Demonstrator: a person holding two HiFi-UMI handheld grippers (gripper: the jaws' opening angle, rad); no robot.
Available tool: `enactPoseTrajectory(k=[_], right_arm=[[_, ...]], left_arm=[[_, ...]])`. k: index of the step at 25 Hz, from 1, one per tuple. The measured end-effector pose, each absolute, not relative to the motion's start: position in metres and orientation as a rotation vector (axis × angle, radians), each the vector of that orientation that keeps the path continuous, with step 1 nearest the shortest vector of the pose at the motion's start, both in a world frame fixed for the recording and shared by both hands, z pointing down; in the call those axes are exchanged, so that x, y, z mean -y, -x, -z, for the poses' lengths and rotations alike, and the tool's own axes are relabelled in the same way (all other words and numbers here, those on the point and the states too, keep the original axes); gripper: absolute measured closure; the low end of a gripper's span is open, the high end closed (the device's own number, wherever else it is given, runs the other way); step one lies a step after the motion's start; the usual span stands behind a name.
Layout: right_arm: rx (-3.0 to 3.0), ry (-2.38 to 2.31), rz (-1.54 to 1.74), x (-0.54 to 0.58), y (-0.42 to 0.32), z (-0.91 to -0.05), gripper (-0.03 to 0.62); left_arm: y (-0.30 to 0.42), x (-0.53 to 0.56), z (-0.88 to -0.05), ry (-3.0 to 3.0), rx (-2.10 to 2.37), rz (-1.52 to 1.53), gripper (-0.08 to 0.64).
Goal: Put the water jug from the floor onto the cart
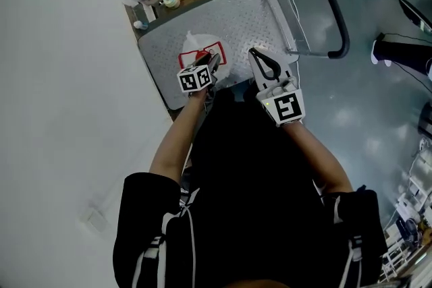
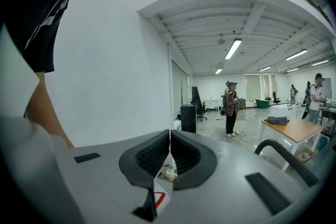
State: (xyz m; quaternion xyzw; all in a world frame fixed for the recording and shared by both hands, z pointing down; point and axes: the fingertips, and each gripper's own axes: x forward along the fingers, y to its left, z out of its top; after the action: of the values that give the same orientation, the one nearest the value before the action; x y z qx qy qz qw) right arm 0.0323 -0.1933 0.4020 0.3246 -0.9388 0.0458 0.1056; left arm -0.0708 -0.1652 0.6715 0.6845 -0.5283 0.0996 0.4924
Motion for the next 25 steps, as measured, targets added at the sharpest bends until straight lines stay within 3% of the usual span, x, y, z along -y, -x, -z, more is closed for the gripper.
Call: enactPoseTrajectory(k=[20,25], right_arm=[[2.885,-0.852,-0.236,0.195,0.007,-0.375,0.574],[2.903,-0.792,-0.223,0.193,0.015,-0.372,0.574]], left_arm=[[0.072,0.159,-0.522,-1.822,1.475,0.106,0.396],[0.076,0.163,-0.488,-1.849,1.523,0.263,0.449]])
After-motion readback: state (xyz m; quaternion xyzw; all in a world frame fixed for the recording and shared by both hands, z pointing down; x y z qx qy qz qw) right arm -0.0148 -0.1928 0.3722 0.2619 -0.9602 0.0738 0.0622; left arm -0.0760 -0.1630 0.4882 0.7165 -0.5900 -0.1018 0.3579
